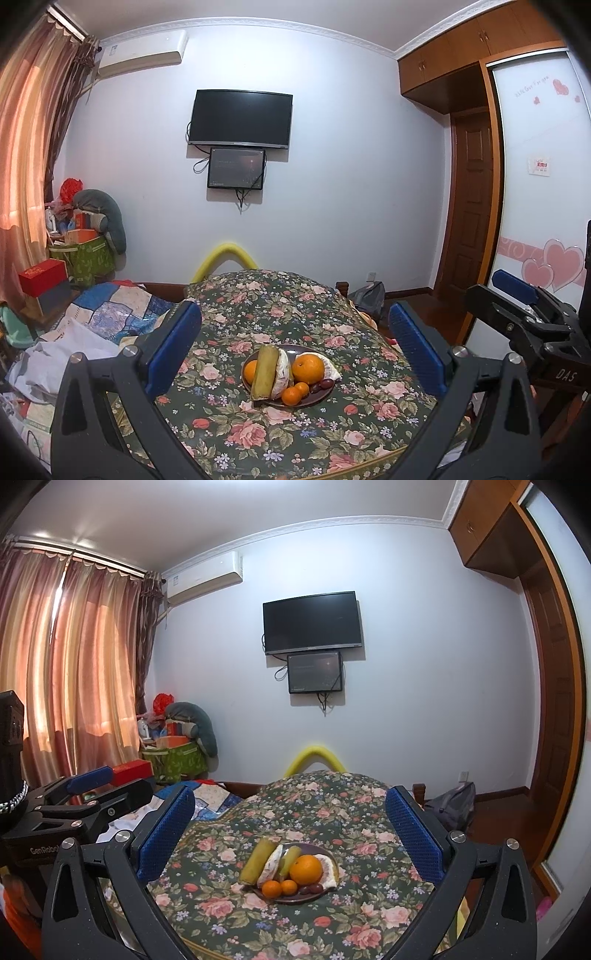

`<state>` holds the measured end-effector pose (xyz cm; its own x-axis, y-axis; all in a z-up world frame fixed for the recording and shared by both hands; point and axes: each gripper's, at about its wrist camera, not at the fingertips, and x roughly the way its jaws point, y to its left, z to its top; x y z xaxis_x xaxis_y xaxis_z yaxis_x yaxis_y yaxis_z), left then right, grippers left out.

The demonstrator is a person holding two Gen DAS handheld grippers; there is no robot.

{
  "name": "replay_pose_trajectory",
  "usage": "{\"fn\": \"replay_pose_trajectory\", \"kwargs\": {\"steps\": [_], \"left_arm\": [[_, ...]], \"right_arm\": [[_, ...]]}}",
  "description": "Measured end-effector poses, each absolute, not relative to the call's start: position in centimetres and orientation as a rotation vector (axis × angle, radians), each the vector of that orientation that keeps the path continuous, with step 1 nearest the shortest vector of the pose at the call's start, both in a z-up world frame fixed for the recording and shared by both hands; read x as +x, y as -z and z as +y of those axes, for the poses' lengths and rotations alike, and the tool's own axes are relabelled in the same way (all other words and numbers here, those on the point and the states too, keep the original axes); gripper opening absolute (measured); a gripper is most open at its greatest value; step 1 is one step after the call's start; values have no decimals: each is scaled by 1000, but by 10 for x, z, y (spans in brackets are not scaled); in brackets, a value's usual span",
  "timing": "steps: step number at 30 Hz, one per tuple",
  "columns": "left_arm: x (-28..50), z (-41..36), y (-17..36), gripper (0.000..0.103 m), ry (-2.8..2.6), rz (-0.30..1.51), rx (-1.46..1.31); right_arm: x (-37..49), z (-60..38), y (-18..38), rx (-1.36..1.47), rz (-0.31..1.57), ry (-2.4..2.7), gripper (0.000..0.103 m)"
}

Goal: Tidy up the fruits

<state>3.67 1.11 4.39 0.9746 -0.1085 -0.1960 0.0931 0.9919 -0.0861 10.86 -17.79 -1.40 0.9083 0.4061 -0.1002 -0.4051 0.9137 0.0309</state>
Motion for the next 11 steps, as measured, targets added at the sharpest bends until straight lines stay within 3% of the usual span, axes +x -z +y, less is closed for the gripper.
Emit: {"fn": "replay_pose_trajectory", "kwargs": {"steps": [11], "left_arm": [[38,11,-42,103,109,205,-67]], "right_arm": [[112,-179,16,18,121,-413,103]]}}
